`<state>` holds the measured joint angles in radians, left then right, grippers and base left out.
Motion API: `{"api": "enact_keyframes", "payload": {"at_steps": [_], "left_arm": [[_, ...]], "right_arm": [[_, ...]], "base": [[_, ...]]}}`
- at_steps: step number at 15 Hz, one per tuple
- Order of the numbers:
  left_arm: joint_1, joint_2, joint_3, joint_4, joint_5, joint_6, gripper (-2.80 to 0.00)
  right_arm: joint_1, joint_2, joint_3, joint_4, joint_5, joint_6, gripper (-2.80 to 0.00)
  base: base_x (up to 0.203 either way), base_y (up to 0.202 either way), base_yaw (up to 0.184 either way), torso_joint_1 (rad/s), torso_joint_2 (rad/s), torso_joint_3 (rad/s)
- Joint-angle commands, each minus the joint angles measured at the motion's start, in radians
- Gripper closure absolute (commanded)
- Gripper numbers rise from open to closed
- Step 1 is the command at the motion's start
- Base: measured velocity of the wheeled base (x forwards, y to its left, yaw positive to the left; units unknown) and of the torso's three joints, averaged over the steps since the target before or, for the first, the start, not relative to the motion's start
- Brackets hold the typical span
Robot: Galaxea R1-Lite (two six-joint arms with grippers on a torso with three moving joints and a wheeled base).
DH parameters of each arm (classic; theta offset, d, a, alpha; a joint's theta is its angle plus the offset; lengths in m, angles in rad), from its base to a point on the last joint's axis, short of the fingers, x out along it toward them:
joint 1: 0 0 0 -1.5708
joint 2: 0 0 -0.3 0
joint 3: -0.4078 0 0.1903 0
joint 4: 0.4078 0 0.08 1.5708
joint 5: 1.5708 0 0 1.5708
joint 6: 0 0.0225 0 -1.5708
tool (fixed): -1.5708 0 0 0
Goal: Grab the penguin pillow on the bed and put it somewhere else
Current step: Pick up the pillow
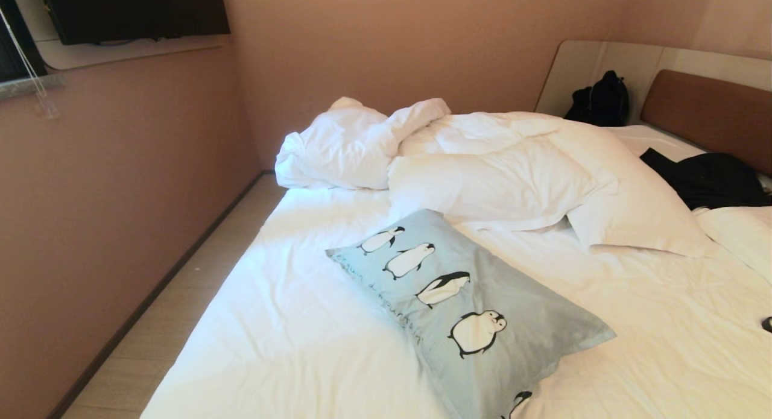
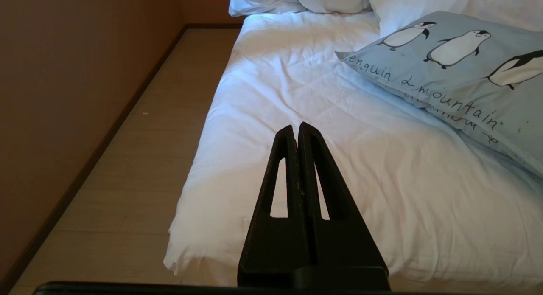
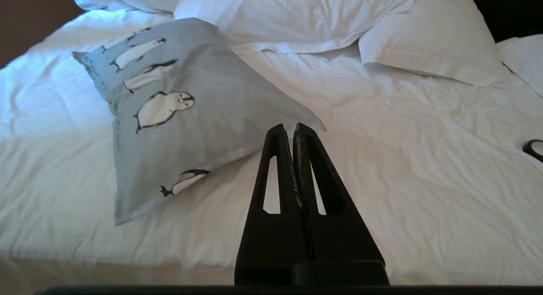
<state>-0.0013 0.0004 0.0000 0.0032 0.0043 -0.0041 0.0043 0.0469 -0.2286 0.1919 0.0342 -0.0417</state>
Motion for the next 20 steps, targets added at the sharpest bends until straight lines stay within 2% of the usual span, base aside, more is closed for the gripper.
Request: {"api": "enact_keyframes", "payload": {"at_steps": [1, 4, 9, 12, 17, 20], "left_arm": [[0.0, 0.0, 0.002, 0.0, 0.0, -0.001, 0.0], [0.0, 0.0, 0.002, 0.0, 0.0, -0.001, 0.0], [0.0, 0.0, 0.002, 0.0, 0.0, -0.001, 0.0], [0.001, 0.0, 0.002, 0.0, 0.0, -0.001, 0.0], [0.0, 0.0, 0.002, 0.0, 0.0, -0.001, 0.0], [0.0, 0.0, 0.002, 0.0, 0.0, -0.001, 0.0]], "right_arm": [[0.001, 0.127, -0.077, -0.005, 0.035, 0.001, 0.0], [0.021, 0.326, -0.134, -0.049, 0.063, 0.006, 0.0], [0.036, 0.86, -0.177, -0.313, 0.125, 0.01, 0.0], [0.039, 1.175, -0.261, -0.451, 0.156, 0.011, 0.0], [0.055, 1.488, -0.49, -0.525, 0.243, 0.02, 0.0], [0.094, 1.631, -0.589, -0.534, 0.261, 0.008, 0.0]], "base": [[0.0, 0.0, 0.0, 0.0, 0.0, 0.0], [0.0, 0.0, 0.0, 0.0, 0.0, 0.0], [0.0, 0.0, 0.0, 0.0, 0.0, 0.0], [0.0, 0.0, 0.0, 0.0, 0.0, 0.0], [0.0, 0.0, 0.0, 0.0, 0.0, 0.0], [0.0, 0.0, 0.0, 0.0, 0.0, 0.0]]}}
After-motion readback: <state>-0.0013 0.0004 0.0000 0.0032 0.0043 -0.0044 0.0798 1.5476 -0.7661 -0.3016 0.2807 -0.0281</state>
